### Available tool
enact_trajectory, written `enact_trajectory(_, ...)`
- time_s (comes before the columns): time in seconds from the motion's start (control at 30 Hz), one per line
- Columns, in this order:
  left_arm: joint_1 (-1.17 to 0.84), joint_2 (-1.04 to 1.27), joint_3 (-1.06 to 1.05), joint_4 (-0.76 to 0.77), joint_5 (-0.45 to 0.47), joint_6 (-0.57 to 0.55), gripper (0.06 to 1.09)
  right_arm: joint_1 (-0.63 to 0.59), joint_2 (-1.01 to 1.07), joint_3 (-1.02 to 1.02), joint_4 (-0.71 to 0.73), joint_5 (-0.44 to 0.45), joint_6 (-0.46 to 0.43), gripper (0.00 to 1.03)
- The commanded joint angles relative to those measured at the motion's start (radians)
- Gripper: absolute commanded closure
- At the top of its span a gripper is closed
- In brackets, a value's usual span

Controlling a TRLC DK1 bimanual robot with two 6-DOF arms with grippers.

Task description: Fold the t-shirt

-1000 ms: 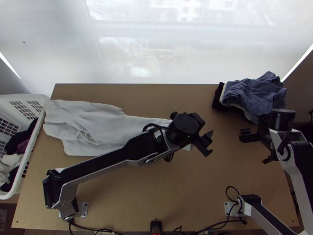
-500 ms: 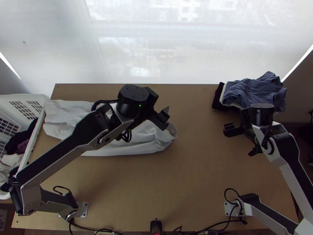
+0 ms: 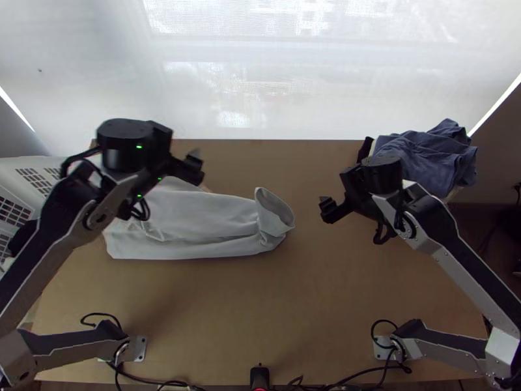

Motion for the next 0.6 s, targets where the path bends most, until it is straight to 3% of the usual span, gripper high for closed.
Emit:
enact_trajectory(0.0,0.353,-0.281,-0.261,-0.029,0.007,-0.031,0.11,0.254,0.222,0.244,-0.013,-0.118,0.022,0.05)
enact_trajectory(0.17,0.562,-0.490,-0.446,-0.048,0.052,-0.031,0.11,0.421,0.423,0.396,-0.023,-0.118,0.025,0.05)
enact_trajectory(0.3,0.602,-0.586,-0.540,-0.086,0.056,-0.065,0.11,0.527,0.526,0.437,-0.033,-0.118,0.025,0.05)
enact_trajectory(0.57,0.625,-0.652,-0.689,-0.158,0.058,-0.103,0.11,0.593,0.644,0.416,-0.039,-0.118,0.016,0.07)
